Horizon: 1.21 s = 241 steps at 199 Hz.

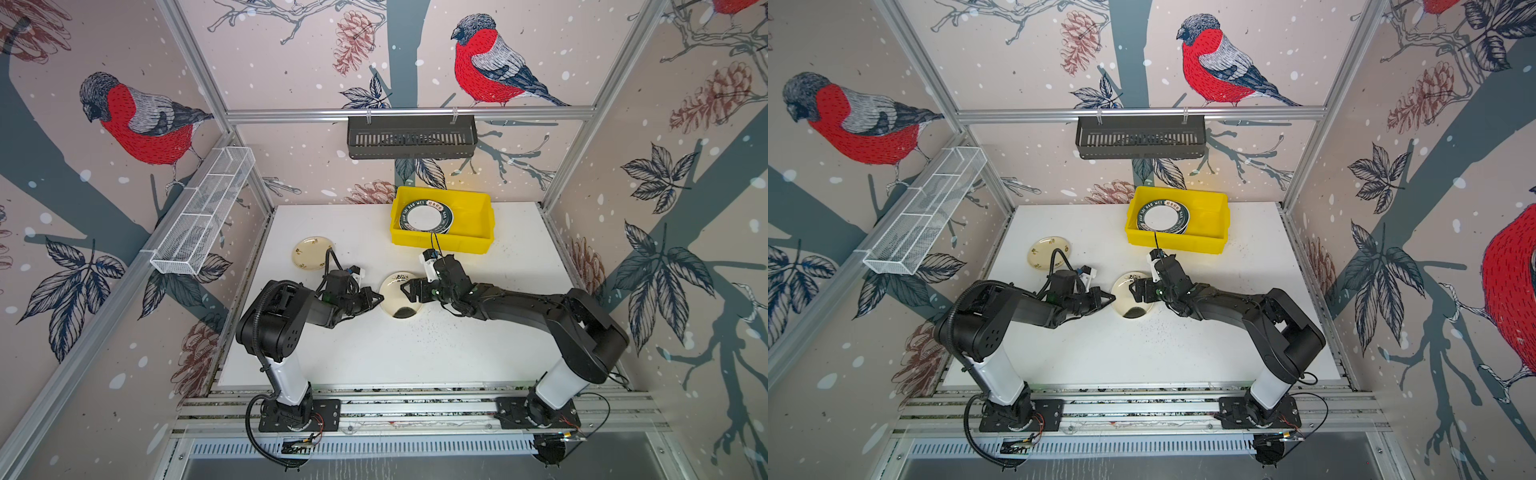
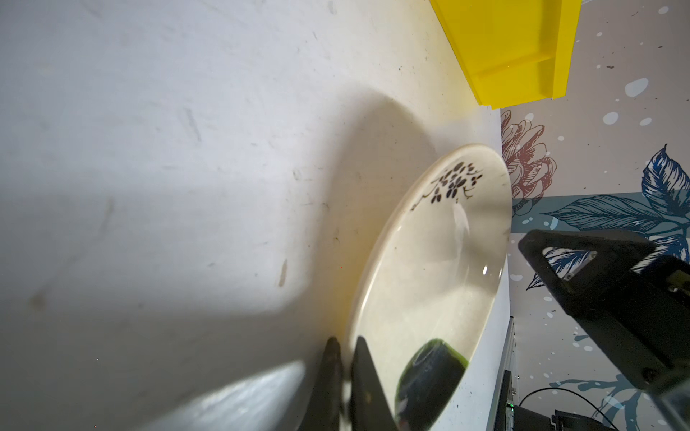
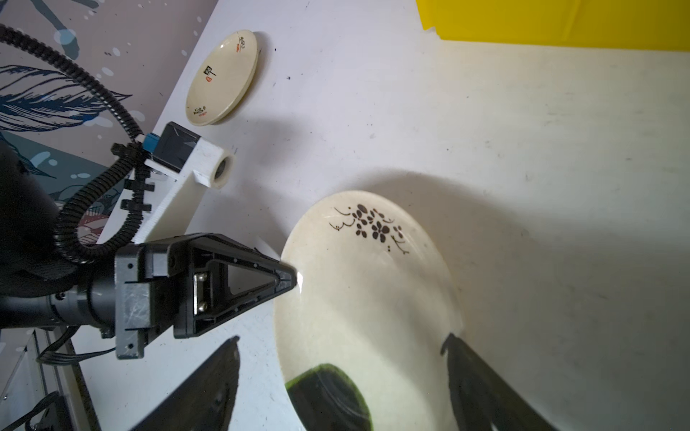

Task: Place the plates into the plastic bin on the countertop
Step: Pick up the plate from the center of the table.

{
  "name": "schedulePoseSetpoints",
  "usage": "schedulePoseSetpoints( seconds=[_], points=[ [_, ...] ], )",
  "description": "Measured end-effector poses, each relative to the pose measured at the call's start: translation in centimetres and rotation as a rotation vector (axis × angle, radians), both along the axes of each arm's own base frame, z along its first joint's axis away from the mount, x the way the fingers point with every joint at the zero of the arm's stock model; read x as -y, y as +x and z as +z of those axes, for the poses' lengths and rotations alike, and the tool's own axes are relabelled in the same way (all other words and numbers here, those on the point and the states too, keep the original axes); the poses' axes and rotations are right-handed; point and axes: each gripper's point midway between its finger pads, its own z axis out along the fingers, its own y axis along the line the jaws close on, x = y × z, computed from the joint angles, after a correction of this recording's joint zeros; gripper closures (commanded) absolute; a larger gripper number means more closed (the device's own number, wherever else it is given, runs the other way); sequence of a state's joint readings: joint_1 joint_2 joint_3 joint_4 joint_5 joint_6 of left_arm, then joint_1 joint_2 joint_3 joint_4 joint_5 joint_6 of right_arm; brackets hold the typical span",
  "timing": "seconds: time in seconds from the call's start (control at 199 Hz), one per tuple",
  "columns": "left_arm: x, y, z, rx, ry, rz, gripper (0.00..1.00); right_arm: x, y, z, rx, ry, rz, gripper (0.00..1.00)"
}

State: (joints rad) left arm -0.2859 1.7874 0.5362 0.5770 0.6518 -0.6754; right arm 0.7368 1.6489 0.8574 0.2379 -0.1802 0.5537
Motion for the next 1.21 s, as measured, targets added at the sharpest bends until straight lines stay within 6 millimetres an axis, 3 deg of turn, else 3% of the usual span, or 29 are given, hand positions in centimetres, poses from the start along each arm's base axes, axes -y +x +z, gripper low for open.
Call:
schedulePoseSetpoints(
  seconds=[0.307,0.75,0.946,1.213],
  points=[
    [-0.1,0.2,0.8,-0.054,0.025,0.009,1.00,1.5,-0.8,0.4,0.021,-0.001,-0.029,0.14],
    [-0.2,1.7,2.3,-0.043,0.048,0.040,1.00,4.1,-0.8,5.3,0.148,0.055,-0.133,0.13],
    [-0.1,2.2,2.9,-0.041,0.029,0.053,1.00,5.4,-1.2,6.4,0.176,0.071,-0.156,0.12],
    [0.5,4.5,7.0,0.051,-0.010,0.075,1.00,6.7,-1.7,7.3,0.195,0.091,-0.182,0.12]
  ],
)
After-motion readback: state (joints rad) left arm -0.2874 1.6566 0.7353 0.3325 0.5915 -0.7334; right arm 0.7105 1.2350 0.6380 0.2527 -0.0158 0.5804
